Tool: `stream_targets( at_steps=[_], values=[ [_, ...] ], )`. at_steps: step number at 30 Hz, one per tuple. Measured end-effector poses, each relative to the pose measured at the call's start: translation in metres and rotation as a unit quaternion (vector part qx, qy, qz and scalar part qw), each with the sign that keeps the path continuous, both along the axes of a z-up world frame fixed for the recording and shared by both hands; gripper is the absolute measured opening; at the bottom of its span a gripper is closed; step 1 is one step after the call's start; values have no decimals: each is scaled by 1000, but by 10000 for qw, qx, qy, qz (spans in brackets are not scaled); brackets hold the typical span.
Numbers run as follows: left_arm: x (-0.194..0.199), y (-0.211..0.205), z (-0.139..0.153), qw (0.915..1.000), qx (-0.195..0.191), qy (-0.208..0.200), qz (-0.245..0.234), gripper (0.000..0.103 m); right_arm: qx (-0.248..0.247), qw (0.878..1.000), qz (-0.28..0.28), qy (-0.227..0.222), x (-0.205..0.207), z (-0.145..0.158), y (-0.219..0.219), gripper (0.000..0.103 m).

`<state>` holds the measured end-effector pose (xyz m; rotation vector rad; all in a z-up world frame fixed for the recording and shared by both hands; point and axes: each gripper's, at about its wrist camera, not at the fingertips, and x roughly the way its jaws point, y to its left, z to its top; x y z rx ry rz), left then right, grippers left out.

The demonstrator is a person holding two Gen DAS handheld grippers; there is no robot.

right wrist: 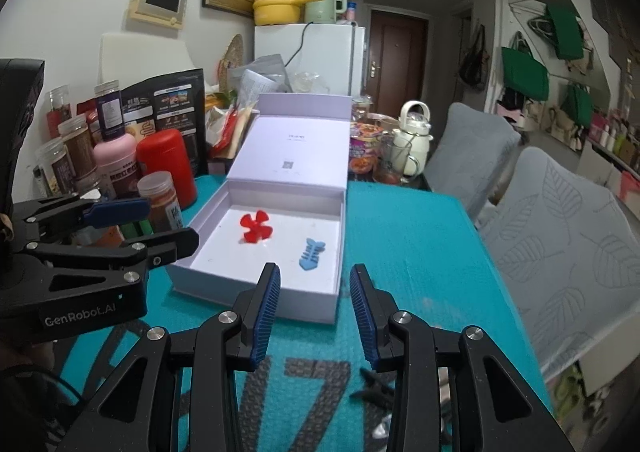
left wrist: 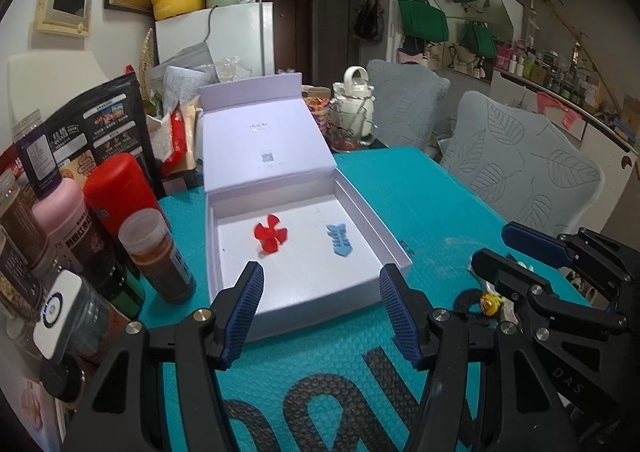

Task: Organize rigid objects
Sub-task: 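Withdraw both tools from the box back toward the remaining items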

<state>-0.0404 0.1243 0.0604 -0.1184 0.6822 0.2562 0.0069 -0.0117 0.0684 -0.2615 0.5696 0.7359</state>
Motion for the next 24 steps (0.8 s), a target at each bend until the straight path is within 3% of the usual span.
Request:
stream_targets(
  at_steps=[11, 16, 17, 19, 24],
  values=[
    [-14, -30, -21, 9989, -80, 135, -439, 60, -6, 9988, -401, 293, -24, -25, -32, 44],
    [-13, -42, -29, 9979, -119, 204, -603, 60, -24, 9972, -655, 365, -30, -33, -50, 57],
    [-12, -44, -30, 9976, -141, 225, -645, 61, -22, 9968, -706, 381, -30, -34, -54, 58],
    [-9, -49, -33, 9970, -159, 254, -713, 79, -13, 9956, -838, 427, -31, -36, -64, 61],
    [-3, -61, -37, 9956, -174, 311, -866, 82, 48, 9920, -1152, 520, -28, -42, -90, 70]
  ],
)
